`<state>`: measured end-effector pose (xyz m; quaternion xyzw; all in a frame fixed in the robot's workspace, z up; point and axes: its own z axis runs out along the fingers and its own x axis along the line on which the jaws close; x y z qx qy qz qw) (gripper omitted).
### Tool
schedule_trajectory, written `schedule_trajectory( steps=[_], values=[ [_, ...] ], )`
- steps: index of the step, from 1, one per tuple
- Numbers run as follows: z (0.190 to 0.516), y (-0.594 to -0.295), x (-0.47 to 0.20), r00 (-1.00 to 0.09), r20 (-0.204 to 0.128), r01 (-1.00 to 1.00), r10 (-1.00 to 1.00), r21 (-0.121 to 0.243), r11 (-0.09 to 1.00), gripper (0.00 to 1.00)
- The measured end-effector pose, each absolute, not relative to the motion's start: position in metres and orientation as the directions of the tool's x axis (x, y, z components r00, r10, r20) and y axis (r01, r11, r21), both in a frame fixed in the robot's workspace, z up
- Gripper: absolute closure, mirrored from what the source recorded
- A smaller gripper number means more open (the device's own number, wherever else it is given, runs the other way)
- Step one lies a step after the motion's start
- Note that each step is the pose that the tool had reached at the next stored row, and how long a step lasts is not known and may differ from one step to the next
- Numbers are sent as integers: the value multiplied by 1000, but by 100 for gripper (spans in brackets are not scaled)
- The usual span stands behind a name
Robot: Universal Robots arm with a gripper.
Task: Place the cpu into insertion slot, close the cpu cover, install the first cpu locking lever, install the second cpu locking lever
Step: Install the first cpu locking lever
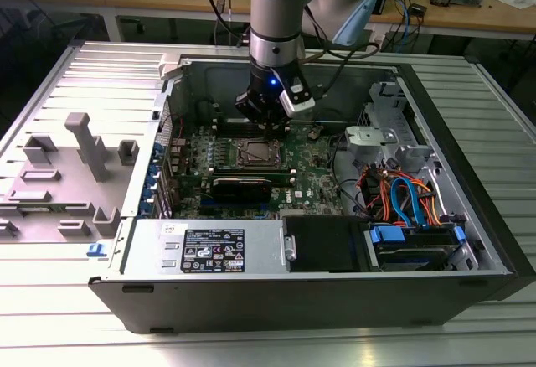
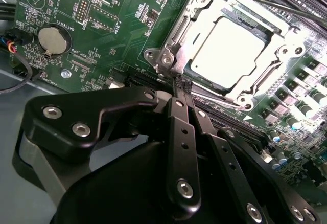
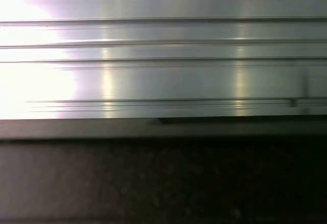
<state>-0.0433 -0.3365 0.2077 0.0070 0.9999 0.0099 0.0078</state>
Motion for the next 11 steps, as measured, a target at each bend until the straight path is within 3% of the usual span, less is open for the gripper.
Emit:
schedule_trajectory(
  steps=[11],
  values=[
    [204, -337, -43, -1000, -15, 14, 14, 18, 1000, 89]
  ],
)
